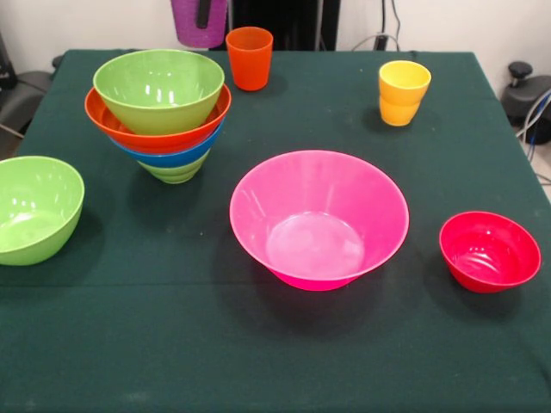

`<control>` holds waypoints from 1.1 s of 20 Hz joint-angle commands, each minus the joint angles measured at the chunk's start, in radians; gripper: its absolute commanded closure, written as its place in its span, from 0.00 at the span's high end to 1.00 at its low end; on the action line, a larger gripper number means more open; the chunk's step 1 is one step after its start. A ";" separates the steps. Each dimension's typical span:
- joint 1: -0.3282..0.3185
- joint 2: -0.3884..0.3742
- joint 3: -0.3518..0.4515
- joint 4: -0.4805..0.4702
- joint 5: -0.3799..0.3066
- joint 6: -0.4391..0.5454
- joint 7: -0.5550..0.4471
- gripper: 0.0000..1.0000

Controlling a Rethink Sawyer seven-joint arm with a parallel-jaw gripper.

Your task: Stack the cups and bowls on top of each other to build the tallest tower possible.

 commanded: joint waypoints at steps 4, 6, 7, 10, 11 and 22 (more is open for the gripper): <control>-0.013 0.061 0.108 -0.012 -0.080 0.072 -0.057 0.00; -0.023 0.076 0.112 -0.021 -0.083 0.062 -0.058 0.00; -0.032 0.085 0.118 -0.027 -0.084 0.059 -0.061 0.00; -0.044 0.103 0.121 -0.047 -0.085 0.055 -0.059 0.00; -0.044 0.107 0.119 -0.053 -0.086 0.055 -0.057 0.00; -0.111 0.175 0.146 -0.129 -0.116 0.037 -0.078 0.00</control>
